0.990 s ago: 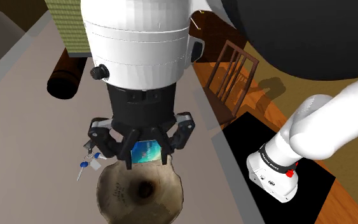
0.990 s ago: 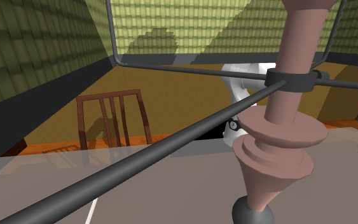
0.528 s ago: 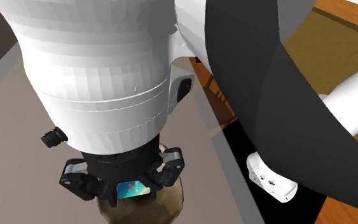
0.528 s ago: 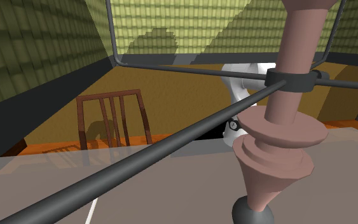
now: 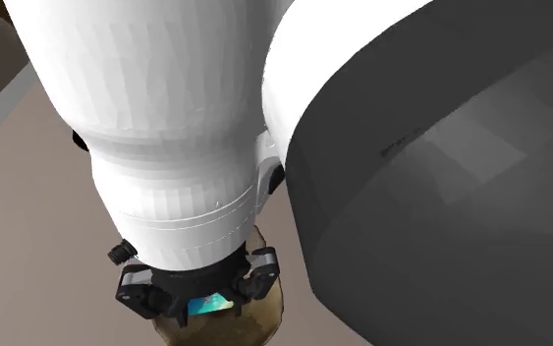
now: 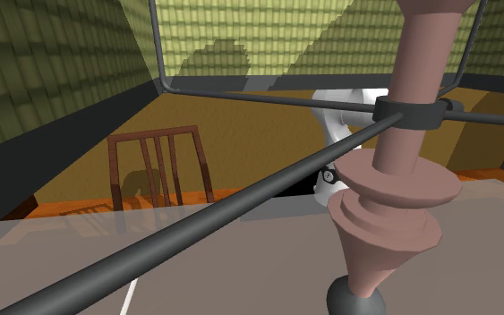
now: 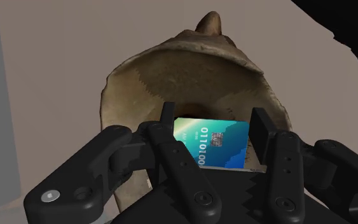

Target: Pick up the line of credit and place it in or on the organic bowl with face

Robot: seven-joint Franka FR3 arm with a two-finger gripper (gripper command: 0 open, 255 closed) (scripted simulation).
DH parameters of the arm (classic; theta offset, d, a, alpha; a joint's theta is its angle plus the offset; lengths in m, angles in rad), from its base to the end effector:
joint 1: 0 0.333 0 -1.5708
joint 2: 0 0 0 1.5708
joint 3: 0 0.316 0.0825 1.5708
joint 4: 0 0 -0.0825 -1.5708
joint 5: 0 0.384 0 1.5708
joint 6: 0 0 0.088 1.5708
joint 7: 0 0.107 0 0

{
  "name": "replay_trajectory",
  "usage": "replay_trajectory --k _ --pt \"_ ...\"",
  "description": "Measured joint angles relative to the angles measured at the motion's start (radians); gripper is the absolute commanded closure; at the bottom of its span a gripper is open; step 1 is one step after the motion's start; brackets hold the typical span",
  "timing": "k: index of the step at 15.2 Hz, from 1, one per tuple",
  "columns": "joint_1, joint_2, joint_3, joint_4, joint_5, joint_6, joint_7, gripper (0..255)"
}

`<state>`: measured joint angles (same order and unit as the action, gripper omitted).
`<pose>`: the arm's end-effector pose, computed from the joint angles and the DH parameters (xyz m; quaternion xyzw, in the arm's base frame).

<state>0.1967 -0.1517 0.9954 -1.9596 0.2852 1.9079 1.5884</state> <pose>0.1618 0.5162 0.5123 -0.9675 0.2417 0.0672 0.0311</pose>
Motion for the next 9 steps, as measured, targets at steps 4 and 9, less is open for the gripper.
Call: replay_trajectory --k 4,9 --pt "0.0 0.022 0.016 -0.042 -0.013 0.058 0.007 255" --pt "0.001 0.021 0.016 -0.052 -0.011 0.067 0.004 255"
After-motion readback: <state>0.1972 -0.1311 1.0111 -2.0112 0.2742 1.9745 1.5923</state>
